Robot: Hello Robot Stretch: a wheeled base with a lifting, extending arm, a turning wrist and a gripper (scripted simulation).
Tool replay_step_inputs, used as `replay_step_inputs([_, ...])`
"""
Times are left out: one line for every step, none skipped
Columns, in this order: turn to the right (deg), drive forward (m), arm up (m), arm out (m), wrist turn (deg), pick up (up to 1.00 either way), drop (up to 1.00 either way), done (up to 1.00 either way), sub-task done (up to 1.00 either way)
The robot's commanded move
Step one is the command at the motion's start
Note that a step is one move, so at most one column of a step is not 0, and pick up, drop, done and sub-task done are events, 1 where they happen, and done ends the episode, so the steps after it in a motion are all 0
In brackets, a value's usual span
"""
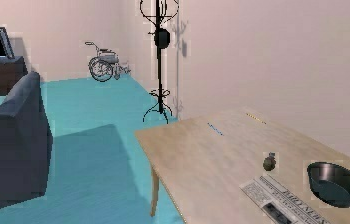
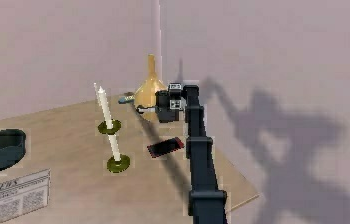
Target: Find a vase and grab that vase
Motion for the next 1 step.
replay_step_inputs([0.0, 0.00, 0.00, 0.00, 0.0, 0.00, 0.00, 1.00, 0.00])
